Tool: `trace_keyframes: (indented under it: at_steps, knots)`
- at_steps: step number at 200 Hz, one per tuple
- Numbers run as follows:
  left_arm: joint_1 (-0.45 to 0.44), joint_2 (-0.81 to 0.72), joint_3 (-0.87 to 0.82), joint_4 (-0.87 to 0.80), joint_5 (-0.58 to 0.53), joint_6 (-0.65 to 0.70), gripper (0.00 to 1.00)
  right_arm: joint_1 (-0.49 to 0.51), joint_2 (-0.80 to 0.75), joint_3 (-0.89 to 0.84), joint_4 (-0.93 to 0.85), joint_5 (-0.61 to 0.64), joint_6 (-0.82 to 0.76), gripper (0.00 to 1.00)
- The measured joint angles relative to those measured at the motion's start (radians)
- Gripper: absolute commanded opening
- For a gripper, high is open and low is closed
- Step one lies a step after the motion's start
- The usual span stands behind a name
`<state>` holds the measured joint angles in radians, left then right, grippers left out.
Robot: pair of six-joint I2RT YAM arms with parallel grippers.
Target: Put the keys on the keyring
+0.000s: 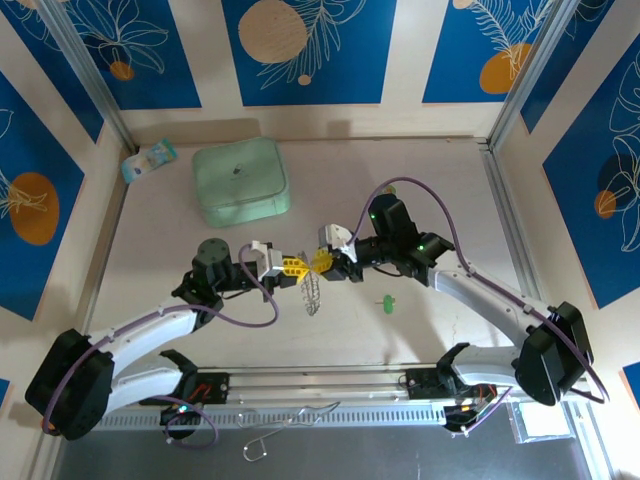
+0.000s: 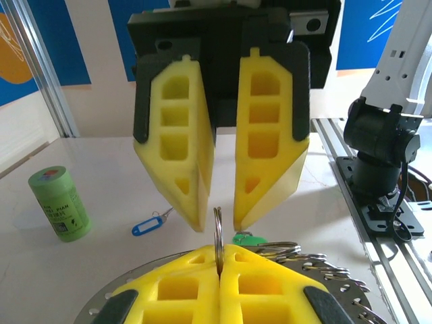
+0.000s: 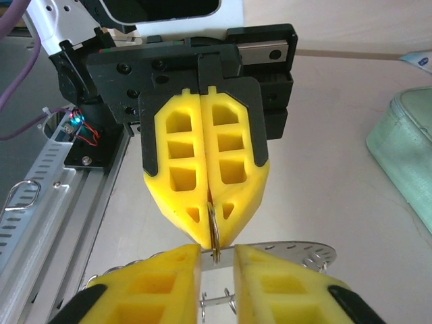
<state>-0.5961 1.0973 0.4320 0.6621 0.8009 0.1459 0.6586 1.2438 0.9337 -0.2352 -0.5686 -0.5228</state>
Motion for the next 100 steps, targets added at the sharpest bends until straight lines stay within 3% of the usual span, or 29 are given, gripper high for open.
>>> trace_keyframes:
  at_steps: [22, 38, 55, 78, 100]
  knots:
    - [0.0, 0.0, 0.0, 0.008, 0.003, -0.008, 0.0, 0.008, 0.008, 0.0, 0.003, 0.001, -0.001, 0.12]
    - [0.0, 0.0, -0.003, 0.008, 0.003, -0.01, 0.0, 0.01, 0.01, 0.001, 0.003, 0.004, -0.003, 0.0]
    - [0.0, 0.0, -0.006, 0.009, 0.003, -0.011, 0.0, 0.01, 0.011, 0.002, -0.002, 0.007, -0.004, 0.0]
    - [0.0, 0.002, -0.006, 0.009, 0.003, -0.01, 0.08, 0.016, 0.013, 0.01, -0.019, 0.018, -0.013, 0.0]
    - [0.0, 0.002, -0.006, 0.007, 0.003, -0.01, 0.08, 0.022, 0.021, 0.027, -0.047, 0.031, -0.027, 0.0]
